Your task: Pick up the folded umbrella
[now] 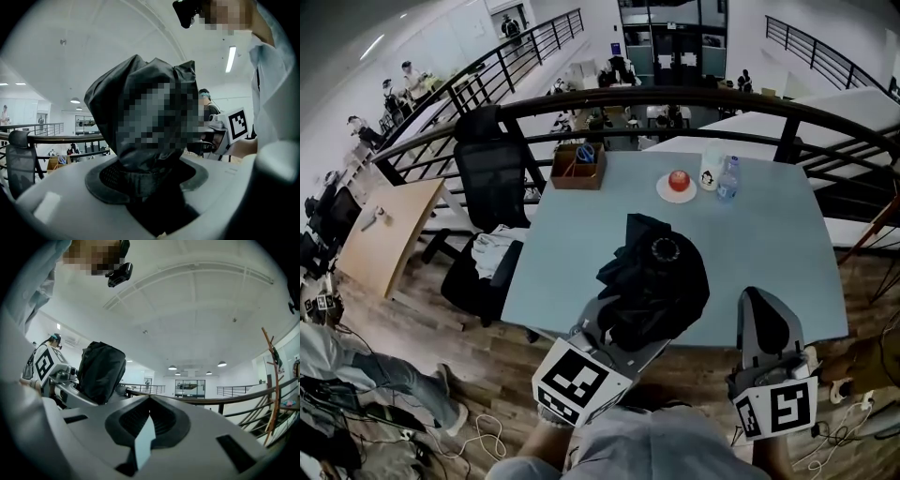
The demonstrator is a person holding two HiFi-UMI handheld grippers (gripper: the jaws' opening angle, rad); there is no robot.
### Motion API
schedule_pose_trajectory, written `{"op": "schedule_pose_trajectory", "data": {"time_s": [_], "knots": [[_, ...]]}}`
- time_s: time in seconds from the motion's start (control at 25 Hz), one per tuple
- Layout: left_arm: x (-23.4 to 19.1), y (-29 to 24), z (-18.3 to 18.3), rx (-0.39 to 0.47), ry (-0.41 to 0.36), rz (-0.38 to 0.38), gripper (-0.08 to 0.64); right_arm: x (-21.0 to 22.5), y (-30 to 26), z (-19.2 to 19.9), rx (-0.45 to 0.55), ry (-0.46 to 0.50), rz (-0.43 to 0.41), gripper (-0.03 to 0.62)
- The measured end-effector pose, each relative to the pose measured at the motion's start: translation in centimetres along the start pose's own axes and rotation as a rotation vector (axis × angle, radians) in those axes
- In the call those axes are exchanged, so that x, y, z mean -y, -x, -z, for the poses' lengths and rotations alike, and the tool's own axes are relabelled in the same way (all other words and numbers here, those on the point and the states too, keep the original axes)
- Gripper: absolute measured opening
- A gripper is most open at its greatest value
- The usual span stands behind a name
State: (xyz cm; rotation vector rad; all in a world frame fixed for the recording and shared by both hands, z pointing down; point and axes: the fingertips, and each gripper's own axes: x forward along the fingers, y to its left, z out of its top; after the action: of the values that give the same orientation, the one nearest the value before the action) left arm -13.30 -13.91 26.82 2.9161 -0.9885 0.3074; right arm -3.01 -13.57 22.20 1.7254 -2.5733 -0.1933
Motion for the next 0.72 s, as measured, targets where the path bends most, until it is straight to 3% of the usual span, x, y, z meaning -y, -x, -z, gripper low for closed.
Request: {"op": "schedule_pose_trajectory", "data": {"time_s": [0.72], "knots": [[1.0,0.1,1.2,-0.014,0.026,0.027,0.272,-0.5,0.8,1.4,-0.036,-0.011,-0.004,0.0]]}}
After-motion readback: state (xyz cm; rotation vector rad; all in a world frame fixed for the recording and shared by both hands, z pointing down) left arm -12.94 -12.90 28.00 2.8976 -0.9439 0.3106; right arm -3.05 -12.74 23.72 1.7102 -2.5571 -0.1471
